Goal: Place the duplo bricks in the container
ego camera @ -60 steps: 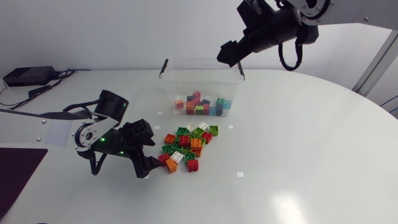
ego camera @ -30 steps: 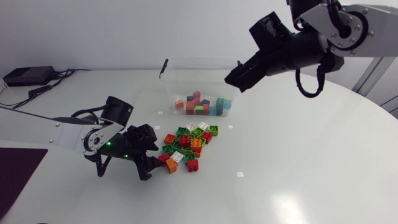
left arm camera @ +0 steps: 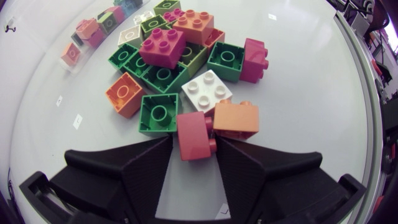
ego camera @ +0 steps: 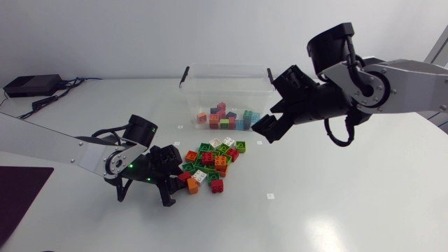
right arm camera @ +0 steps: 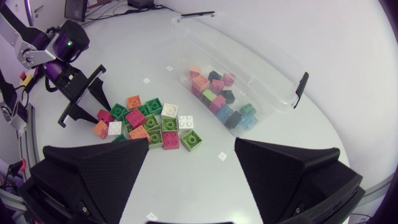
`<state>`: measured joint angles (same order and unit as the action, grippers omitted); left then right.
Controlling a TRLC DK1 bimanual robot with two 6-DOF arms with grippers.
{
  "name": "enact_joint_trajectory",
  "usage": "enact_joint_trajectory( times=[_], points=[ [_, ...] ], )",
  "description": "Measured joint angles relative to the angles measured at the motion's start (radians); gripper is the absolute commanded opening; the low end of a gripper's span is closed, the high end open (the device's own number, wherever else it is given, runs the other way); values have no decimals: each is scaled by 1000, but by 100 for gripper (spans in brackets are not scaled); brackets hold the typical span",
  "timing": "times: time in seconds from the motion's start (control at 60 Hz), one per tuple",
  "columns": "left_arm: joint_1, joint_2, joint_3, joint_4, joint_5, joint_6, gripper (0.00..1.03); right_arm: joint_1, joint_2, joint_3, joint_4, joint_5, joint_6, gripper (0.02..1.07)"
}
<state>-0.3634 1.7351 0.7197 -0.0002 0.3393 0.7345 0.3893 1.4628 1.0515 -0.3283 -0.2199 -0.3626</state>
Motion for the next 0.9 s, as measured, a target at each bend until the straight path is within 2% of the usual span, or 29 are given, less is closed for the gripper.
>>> enact_joint_trajectory(
  times=[0.283, 0.65, 0.683, 0.817, 0.9],
  points=[
    [7, -80, -40, 2, 22, 0, 42, 81, 152, 0, 18, 145, 67, 102],
    [35, -192, -67, -16, 42, 0, 44, 103, 317, 108, -21, 225, 278, 102],
    [35, -191, -67, -16, 42, 0, 46, 110, 324, 116, -32, 225, 285, 102],
    [35, -161, -66, -18, 45, 0, 84, 135, 333, 133, -44, 225, 296, 102],
    [35, -141, -66, -25, 45, 0, 88, 139, 333, 137, -46, 225, 305, 102]
  ],
)
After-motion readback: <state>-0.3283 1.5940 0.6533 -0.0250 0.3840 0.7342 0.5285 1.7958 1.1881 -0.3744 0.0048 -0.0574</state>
